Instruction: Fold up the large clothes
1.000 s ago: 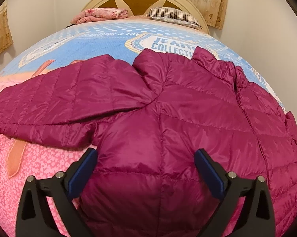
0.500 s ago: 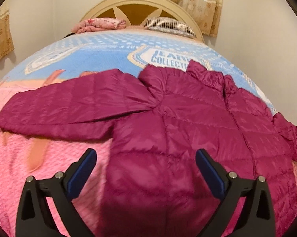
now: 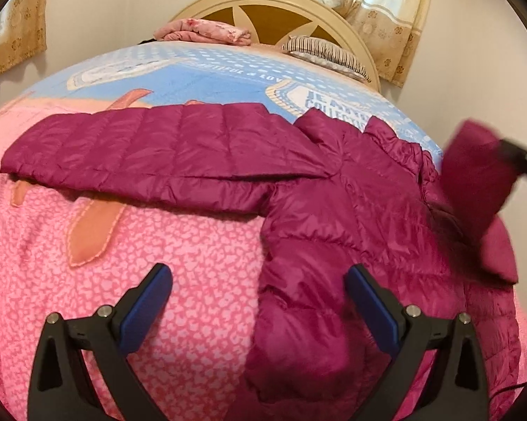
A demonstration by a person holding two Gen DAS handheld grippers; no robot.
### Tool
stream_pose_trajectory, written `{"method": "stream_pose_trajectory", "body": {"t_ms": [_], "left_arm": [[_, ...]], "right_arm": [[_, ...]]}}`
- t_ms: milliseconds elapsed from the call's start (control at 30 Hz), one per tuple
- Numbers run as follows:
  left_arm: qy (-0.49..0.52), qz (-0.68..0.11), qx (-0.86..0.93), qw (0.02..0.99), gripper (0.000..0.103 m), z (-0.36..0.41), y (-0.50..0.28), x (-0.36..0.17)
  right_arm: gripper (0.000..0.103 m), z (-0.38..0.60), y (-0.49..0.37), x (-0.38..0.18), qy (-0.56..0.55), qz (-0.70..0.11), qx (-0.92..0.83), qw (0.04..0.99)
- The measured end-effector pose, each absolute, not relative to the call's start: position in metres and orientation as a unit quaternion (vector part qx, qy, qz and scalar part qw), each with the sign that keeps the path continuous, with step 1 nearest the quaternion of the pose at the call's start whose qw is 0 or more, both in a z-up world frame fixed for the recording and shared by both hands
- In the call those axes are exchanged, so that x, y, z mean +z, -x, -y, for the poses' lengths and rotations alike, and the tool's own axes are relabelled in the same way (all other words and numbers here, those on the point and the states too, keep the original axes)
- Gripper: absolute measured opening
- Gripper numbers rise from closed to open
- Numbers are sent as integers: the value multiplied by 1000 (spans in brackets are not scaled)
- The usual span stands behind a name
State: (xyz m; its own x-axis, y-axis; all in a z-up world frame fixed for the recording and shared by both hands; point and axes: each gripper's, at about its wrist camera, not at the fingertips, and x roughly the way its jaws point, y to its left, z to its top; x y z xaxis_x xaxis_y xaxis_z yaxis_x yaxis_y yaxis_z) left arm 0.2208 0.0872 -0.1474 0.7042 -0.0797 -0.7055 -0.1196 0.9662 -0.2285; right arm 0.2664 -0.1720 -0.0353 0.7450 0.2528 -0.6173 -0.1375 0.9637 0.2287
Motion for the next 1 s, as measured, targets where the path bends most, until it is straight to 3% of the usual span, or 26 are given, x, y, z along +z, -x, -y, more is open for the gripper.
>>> {"method": "stream_pose_trajectory", "body": {"t_ms": [333,533,733,800,867,1000], "left_arm": [[128,-388,4,913,103,-87,-222,-150],[125,-391,4,912,103,-86,-223,-151],[124,-392,5,911,103,-85,-224,-151],[121,-393,6,912,103,-86,-223,-151],[119,-393,7,912,103,-86,-223,-152],[119,-393,7,912,103,-85,-224,-152]], "right_arm": [[7,135,-300,-117,-151,-387,188,890],[7,130,-319,-144,-235,-465,272,809],[7,174,-299,-96,-271,-381,252,847],[7,193,-300,-87,-228,-375,154,885],[7,193,-311,-102,-158,-417,87,891],[7,172,-322,-150,-160,-480,97,857]]}}
